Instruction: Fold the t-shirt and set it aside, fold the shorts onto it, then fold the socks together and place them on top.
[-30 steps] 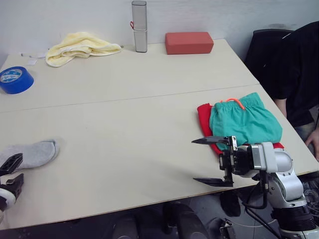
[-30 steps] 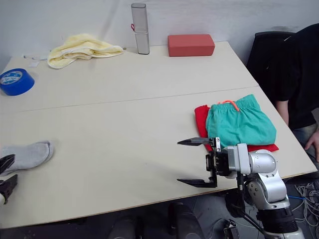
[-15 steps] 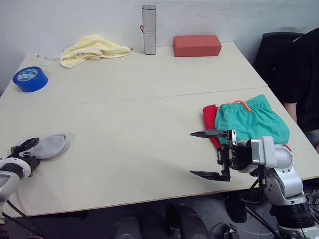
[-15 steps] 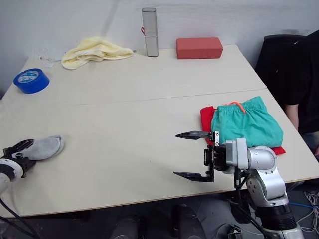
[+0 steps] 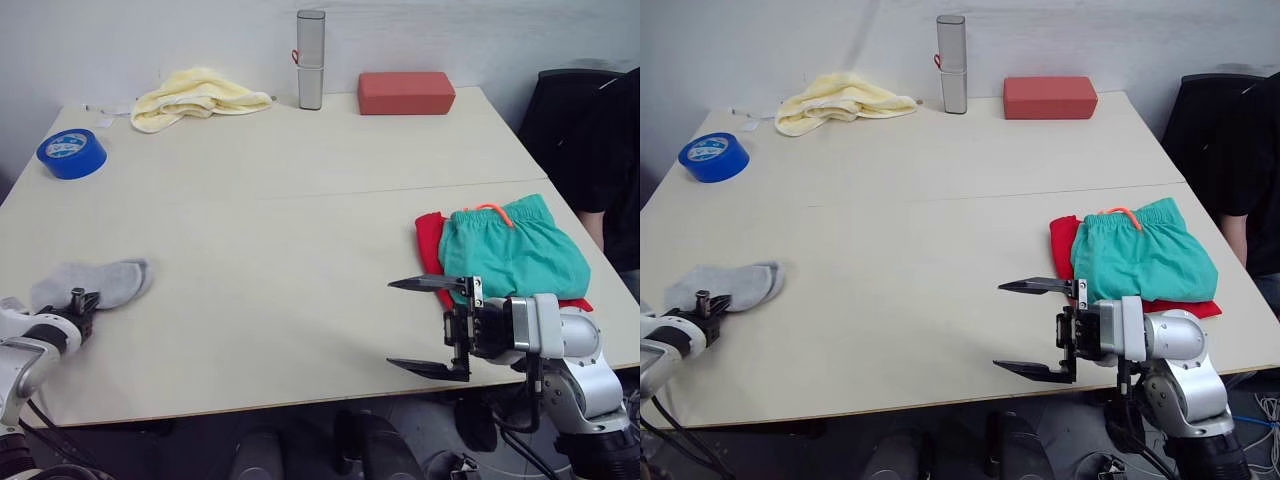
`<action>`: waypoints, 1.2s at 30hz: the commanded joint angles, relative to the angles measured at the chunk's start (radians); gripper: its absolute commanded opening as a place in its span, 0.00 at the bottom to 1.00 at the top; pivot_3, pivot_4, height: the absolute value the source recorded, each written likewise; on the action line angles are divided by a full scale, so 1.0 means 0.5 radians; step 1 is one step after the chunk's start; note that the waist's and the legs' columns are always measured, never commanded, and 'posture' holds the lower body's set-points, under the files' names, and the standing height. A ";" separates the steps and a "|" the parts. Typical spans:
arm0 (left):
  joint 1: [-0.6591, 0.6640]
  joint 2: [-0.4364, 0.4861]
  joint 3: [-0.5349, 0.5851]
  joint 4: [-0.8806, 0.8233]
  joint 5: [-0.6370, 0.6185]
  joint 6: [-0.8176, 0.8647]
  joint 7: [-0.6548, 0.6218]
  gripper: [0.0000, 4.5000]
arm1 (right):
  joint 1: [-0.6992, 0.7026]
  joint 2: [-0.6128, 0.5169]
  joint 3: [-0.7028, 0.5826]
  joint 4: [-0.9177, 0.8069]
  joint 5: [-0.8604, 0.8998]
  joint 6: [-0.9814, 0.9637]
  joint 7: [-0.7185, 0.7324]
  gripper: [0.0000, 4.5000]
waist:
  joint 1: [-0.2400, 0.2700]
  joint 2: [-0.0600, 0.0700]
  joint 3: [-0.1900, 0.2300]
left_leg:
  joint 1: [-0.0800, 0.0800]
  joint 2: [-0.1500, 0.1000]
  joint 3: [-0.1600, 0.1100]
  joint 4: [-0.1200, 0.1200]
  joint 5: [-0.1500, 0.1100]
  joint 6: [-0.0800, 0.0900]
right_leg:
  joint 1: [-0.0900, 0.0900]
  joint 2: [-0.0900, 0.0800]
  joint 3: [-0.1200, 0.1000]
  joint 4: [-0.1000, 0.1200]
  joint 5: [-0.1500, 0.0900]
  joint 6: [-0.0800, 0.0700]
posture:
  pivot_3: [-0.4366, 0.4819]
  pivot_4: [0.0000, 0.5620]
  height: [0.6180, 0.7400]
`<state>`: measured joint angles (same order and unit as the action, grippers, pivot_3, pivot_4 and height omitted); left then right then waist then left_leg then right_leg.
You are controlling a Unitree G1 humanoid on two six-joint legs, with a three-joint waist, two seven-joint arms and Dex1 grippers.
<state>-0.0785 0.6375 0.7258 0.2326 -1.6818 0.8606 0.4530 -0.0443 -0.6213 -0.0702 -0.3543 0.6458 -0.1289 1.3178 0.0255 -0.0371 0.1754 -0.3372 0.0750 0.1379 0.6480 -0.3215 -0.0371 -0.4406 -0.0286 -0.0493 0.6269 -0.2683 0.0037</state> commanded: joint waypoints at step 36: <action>0.206 0.232 -0.975 -1.185 0.138 0.408 -0.783 0.55 | 0.408 -0.233 -0.238 -0.372 0.219 0.502 -0.271 1.00 | -0.045 0.000 0.011 | 0.004 -0.020 -0.057 -0.001 -0.002 0.011 | 0.019 0.008 -0.001 -0.012 -0.006 0.002 | 0.48 0.27 1.00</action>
<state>-0.0172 0.6213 0.1812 -0.3252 -1.6303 0.9819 0.2690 0.1646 -0.7206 -0.1997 -0.4749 0.7115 0.0558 1.2199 0.0030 -0.0371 0.1807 -0.3352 0.0651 0.1090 0.6478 -0.3227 -0.0317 -0.4312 -0.0244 -0.0500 0.6209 -0.2711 0.0046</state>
